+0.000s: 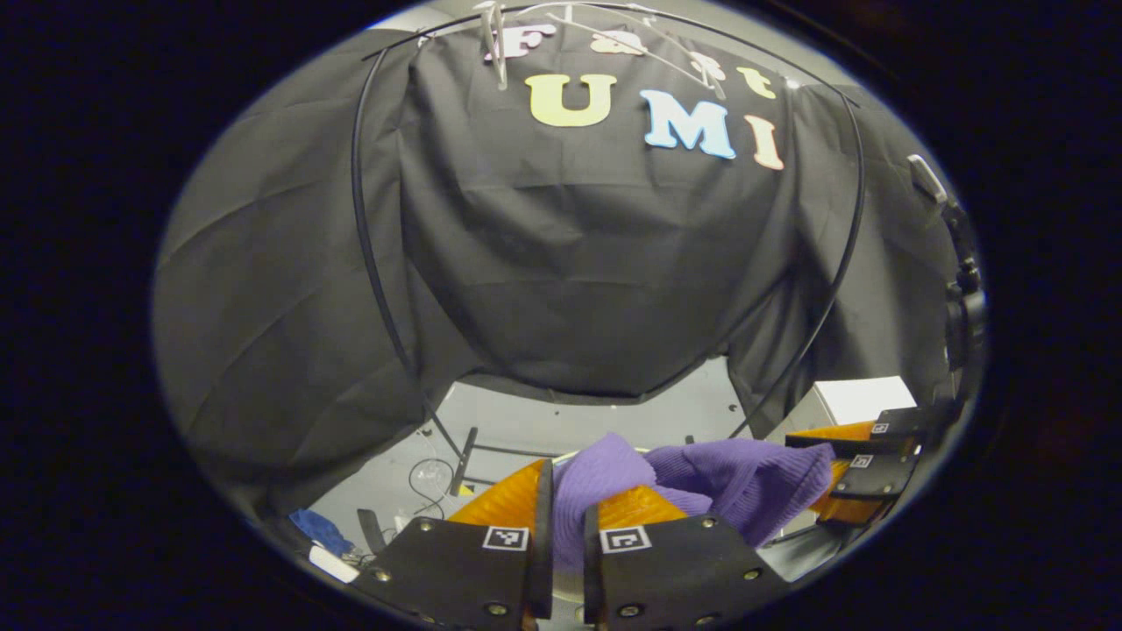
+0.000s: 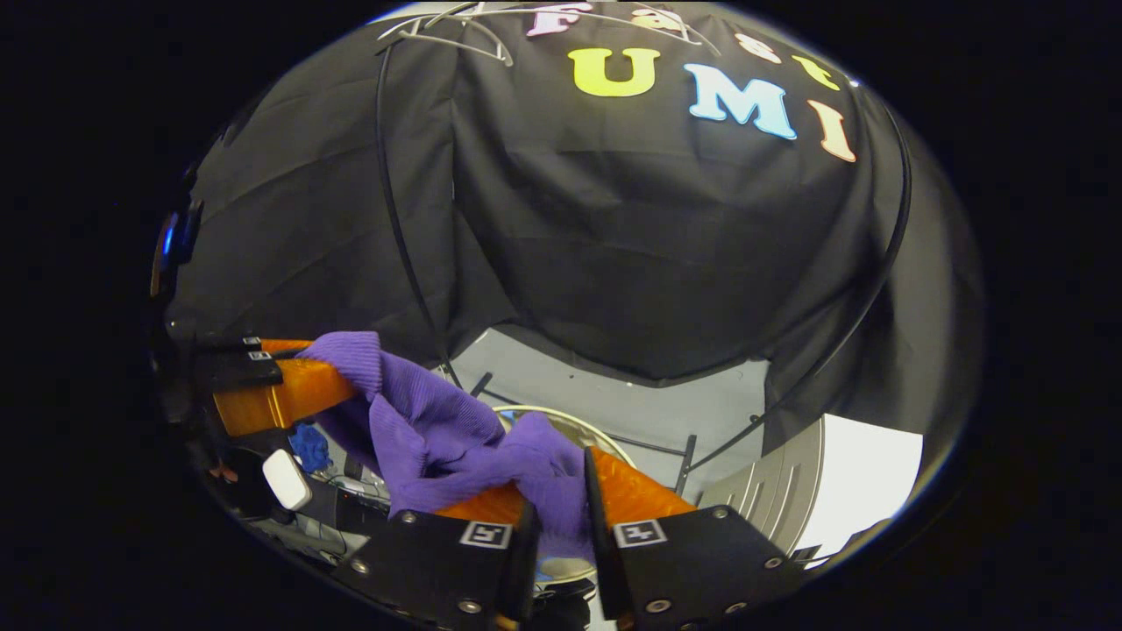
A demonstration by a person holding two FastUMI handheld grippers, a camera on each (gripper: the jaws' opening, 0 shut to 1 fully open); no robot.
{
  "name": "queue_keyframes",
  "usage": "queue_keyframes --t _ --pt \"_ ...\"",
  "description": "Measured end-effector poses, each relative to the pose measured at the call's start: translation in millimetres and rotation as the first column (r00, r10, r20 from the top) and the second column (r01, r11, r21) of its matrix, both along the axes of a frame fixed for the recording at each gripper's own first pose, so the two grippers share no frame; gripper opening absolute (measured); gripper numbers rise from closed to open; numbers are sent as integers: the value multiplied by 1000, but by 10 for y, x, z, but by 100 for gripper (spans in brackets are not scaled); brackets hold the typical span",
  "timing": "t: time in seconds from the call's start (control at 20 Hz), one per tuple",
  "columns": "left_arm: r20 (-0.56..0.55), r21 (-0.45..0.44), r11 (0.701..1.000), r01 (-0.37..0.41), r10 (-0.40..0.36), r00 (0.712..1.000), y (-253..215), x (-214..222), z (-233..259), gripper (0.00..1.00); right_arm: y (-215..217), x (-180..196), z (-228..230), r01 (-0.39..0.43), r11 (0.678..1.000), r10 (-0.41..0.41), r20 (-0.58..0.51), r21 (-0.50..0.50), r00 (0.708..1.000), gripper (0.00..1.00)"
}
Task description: Grasp the clothes on the hanger with both hands and then place them into the laundry hamper below.
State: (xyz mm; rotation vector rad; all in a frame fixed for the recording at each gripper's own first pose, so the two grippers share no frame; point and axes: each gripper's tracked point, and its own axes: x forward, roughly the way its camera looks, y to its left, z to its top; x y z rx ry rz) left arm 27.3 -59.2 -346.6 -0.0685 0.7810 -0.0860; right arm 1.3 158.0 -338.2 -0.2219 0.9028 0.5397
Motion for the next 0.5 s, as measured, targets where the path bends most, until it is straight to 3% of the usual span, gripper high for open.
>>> queue_keyframes --t 0.05,0.1,0.15,0.25,0.3,0.5 --pt "4 2 1000 1 -1 1000 12 -38 39 31 -47 -64 -41 -5 1000 4 -9 -25 1000 47" --pt "26 2 1000 4 -4 1000 7 -4 70 48 -99 -124 -72 -4 999 3 -17 -44 1000 56" --pt "51 9 1000 6 -6 999 24 12 151 64 -137 -158 -61 3 999 -4 -20 -47 1000 73" --pt "79 34 999 15 -17 997 91 14 280 97 -205 -82 38 37 999 -37 -1 -37 999 88" --pt "94 36 999 16 -20 995 107 3 341 93 -233 -47 107 57 998 -56 11 -24 998 90" --pt "158 42 999 24 -30 987 139 -5 614 93 -291 11 586 135 989 -139 83 53 987 94"
